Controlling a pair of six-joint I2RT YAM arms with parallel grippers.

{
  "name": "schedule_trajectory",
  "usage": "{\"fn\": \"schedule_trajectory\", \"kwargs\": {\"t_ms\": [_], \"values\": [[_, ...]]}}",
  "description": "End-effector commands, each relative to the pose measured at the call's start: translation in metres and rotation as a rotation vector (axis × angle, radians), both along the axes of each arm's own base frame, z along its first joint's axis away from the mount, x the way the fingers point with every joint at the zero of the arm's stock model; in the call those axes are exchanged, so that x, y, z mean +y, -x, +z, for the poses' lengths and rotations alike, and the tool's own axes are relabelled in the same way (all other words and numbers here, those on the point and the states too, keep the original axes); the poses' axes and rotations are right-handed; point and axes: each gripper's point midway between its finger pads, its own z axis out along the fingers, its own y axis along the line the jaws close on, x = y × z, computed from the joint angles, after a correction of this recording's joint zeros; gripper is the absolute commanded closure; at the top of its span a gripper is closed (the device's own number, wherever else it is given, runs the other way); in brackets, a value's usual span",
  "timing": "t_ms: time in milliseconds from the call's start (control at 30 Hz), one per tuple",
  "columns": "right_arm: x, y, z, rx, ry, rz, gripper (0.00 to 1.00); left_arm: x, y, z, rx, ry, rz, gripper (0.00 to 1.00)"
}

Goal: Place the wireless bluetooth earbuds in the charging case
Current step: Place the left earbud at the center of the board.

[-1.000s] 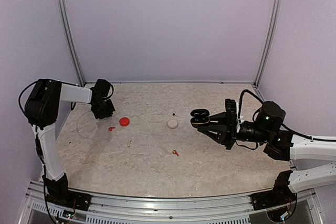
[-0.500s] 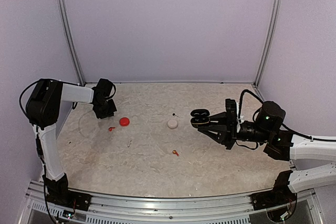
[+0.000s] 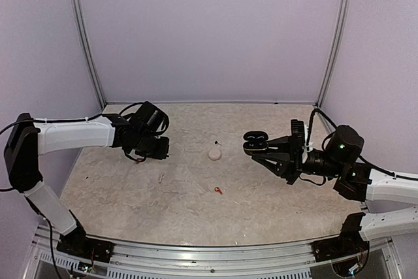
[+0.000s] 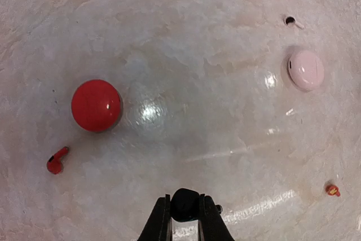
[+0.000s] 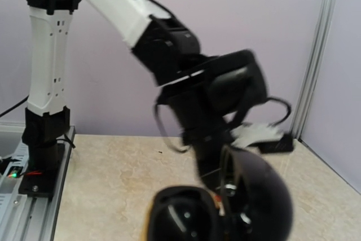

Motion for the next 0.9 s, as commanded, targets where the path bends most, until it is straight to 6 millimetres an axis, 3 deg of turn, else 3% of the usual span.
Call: {"fn": "schedule_trajectory", "kwargs": {"t_ms": [0,233,367,667,867], "values": [[-0.003,-0.003,-0.002,0.02,-0.004,-0.015,1.0,-0.02,0.064,-0.023,0.112,-0.065,-0.206,0.89],[-0.001,-0.002,0.002,0.018,0.003,-0.006,1.0,-0.04,0.123,-0.053,0.199,-0.153,-0.397,0.88],[-0.002,-0.002,0.003,0.02,0.005,-0.006,1.0,-0.042,0.145,-0.073,0.231,-0.238,-0.485,0.88],[-0.002,-0.002,0.003,0.022,0.008,-0.006,1.0,-0.046,0.148,-0.086,0.226,-0.33,-0.564,0.81],[-0.002,-0.002,0.003,0.021,0.011,-0.008,1.0,-0.05,0.143,-0.081,0.211,-0.331,-0.557,0.59]]}}
